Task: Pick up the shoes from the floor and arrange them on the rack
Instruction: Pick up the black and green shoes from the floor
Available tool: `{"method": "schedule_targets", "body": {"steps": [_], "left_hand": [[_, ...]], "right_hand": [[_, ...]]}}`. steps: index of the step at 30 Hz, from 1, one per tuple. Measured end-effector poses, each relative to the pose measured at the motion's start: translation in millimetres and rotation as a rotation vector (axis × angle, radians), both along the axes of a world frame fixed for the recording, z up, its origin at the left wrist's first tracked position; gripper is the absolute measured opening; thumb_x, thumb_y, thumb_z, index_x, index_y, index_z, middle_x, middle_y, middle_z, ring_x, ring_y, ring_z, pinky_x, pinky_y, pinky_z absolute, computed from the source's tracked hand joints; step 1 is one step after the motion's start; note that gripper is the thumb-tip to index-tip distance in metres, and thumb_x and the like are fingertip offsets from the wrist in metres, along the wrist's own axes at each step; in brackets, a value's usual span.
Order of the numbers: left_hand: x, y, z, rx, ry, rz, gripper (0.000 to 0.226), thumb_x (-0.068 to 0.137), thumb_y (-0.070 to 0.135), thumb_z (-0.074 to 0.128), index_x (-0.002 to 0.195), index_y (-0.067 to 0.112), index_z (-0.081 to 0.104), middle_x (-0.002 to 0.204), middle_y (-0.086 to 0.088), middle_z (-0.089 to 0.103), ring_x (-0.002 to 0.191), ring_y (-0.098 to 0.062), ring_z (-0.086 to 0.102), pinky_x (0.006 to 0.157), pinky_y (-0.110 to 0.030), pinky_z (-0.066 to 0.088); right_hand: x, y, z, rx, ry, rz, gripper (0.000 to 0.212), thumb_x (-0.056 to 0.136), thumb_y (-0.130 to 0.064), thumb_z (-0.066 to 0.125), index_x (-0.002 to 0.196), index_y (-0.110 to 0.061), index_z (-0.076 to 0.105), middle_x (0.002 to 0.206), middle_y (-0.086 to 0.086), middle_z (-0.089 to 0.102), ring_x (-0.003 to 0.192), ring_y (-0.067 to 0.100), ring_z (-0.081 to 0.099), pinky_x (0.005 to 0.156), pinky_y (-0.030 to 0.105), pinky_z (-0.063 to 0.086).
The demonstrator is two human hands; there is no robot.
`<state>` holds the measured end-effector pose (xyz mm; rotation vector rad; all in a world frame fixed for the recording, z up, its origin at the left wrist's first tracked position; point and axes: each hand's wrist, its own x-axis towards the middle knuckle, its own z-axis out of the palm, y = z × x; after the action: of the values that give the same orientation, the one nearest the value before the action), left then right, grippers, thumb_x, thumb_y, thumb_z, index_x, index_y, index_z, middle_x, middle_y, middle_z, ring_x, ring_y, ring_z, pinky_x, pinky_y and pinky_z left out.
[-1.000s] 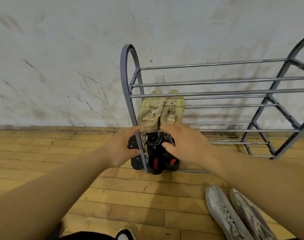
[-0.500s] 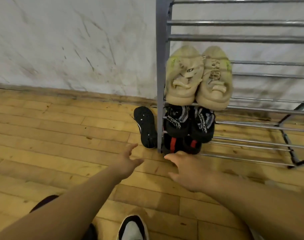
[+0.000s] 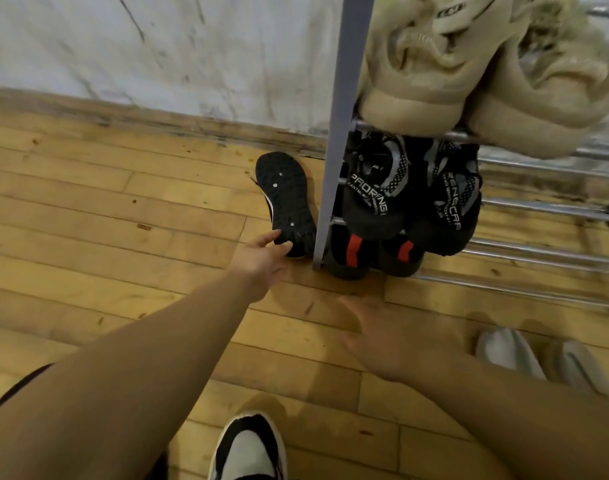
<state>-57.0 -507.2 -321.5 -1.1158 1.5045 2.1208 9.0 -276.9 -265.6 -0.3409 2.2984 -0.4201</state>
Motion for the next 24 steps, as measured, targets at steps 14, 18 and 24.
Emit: {"method": "schedule_targets", "body": {"steps": [14, 18, 24], "left_hand": [[28.3, -3.1, 28.6, -0.582, 0.212, -0.217, 0.042, 0.099, 0.017, 0.065, 0.137, 0.035, 0.061, 0.129, 0.003, 0.057, 0.113, -0.016, 0.061, 0.085, -0.023, 0.048], [121.8, -21.2, 39.9, -1.299, 0.405, -0.629, 0.032, 0.100, 0.020, 0.059, 0.125, 0.037, 0.069, 0.120, 0.005, 0.044, 0.102, -0.018, 0.057, 0.078, -0.027, 0.050], [208.8, -23.4, 25.4, -0.987, 0.190, -0.774, 0.058, 0.096, 0.035, 0.066, 0.148, 0.049, 0.043, 0.147, 0.011, 0.033, 0.134, -0.013, 0.044, 0.109, -0.032, 0.046]], "right_hand": [[2.6, -1.7, 9.1, -0.122, -0.014, -0.112, 0.065, 0.103, -0.048, 0.053, 0.160, -0.045, 0.022, 0.164, -0.006, 0.029, 0.116, 0.013, 0.053, 0.075, 0.018, 0.042], [16.3, -7.7, 2.9, -0.220, -0.077, -0.188, 0.066, 0.101, -0.051, 0.056, 0.157, -0.049, 0.023, 0.165, -0.010, 0.030, 0.136, 0.017, 0.045, 0.105, 0.031, 0.046], [30.4, -18.0, -14.7, -0.209, -0.143, -0.215, 0.072, 0.097, -0.058, 0.057, 0.158, -0.045, 0.021, 0.163, -0.005, 0.035, 0.121, 0.017, 0.056, 0.099, 0.033, 0.050]]}}
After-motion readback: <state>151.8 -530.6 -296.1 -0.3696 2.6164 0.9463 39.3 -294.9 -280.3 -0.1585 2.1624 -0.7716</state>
